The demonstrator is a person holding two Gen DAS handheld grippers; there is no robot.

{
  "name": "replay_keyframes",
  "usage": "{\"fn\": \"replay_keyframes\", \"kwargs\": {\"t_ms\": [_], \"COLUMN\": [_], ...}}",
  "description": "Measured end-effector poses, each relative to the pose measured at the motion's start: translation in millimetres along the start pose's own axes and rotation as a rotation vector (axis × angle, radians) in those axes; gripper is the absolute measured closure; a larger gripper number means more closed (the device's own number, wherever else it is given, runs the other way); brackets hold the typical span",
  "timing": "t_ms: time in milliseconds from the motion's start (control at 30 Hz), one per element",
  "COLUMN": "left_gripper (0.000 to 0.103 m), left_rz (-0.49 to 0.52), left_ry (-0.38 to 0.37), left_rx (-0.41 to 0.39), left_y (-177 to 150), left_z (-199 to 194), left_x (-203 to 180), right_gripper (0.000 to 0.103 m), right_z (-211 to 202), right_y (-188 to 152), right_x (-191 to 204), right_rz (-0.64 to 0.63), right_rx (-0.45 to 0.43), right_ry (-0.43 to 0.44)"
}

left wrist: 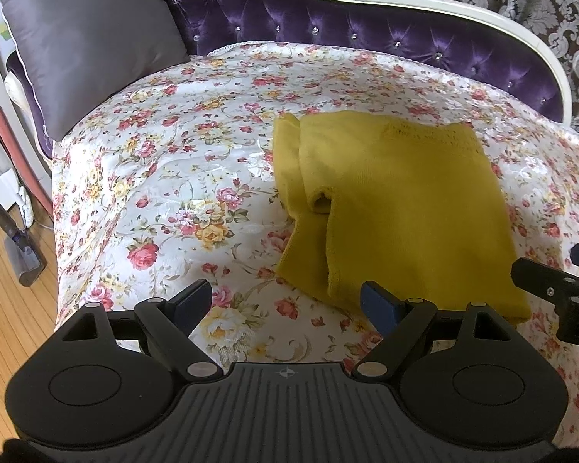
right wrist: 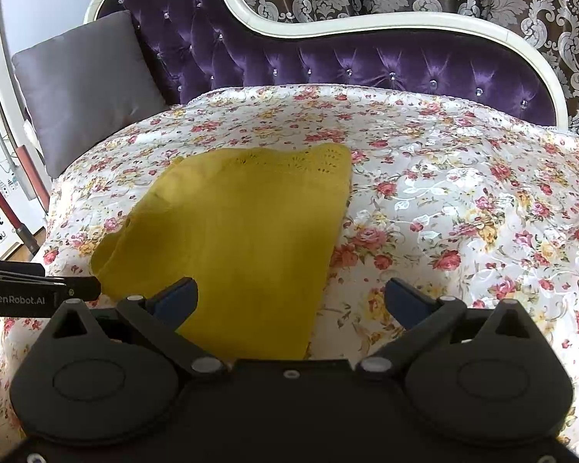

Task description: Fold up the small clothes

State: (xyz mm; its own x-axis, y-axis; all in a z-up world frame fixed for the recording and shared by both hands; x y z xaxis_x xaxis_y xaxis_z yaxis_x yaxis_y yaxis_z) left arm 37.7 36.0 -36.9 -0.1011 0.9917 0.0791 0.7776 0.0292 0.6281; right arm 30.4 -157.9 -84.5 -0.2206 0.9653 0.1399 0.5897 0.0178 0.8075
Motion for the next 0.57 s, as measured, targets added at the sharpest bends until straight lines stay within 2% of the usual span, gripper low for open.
{"fn": "replay_keyframes", "kwargs": {"t_ms": [567], "left_gripper": [0.019], "left_rz": [0.001], "left_ry": [-0.002], "left_rx": [-0.018], "left_y": [0.5], "left_z": [-1.7], "left_x": [-1.5], "right_gripper": [0.0], "right_z": [2.9], "right_y": [-1.8], "right_x": [3.6], "right_rz": [0.001], "right_rx": [0.009], "right_ry": [0.005]}}
Point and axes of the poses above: each gripper's, at about its wrist camera, not at the fingertips, and z roughly the way its jaws point, x to its left, y to its top, the point moved 4 cm from there along z, roughly the way its jaws point, and after that the axes turned 6 degrees about y, right-handed, at the moved point
